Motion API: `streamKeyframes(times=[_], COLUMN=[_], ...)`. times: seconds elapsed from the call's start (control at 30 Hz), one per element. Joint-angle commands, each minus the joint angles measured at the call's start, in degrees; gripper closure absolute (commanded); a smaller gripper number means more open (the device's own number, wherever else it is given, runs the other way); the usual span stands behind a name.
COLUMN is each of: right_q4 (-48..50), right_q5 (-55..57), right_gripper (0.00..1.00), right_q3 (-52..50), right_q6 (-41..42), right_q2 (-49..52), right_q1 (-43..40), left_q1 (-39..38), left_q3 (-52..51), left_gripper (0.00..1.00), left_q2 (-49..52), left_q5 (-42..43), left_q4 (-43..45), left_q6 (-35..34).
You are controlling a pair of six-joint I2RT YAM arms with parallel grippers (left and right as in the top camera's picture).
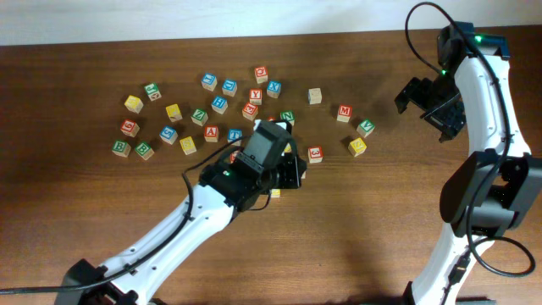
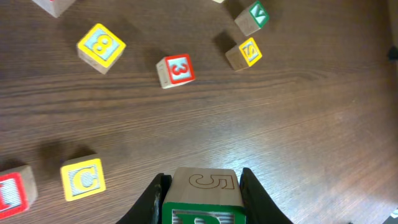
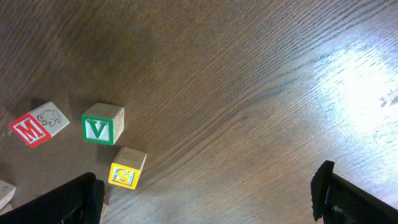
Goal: Spell out ICRA
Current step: 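Carry the R block right toward the front-center row, then lower the R block right of the C block and open the left gripper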
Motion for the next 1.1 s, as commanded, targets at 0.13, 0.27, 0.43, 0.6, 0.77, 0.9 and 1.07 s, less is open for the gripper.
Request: streamKeyframes(times=[0.13,0.27,0.43,0.6,0.77,0.9,1.07], right_q4=[0.02,0.02,0.02,0.02,0.02,0.02,0.02], right_q5=[0.09,0.09,0.09,0.09,0.09,0.09,0.09], right_gripper=[0.01,0.02,0.02,0.02,0.02,0.02,0.02], right_q3=[0.33,0.33,0.33,0.33,0.33,0.35,0.33], right_q6=[0.09,0.09,0.09,0.09,0.09,0.09,0.09], right_q2=[0.31,0.31,0.31,0.31,0.33,0.33,0.33], right_q1=[0.22,0.22,0.22,0.22,0.22,0.22,0.22], left_q1=[-4.61,-5.11,-5.44,-7.67,-9.73,-10.75,-10.84], left_q3=[-0.04,-0.04,-0.04,-0.04,-0.04,-0.04,-0.04], left_gripper=[0.76,0.77,0.77,0.77,0.76,0.74,0.74], left_q2=[8.5,13.35,16.28,17.35,17.35,17.35,17.44], left_q5=[-6.51,-10.8,-10.88,-14.51,-19.96,-25.07,-25.53], left_q4=[2.32,3.56,4.37,5.07,4.79,3.74,3.5], left_q6=[-1.4,-1.4,-1.4,-1.38,-1.38,-1.36,-1.38])
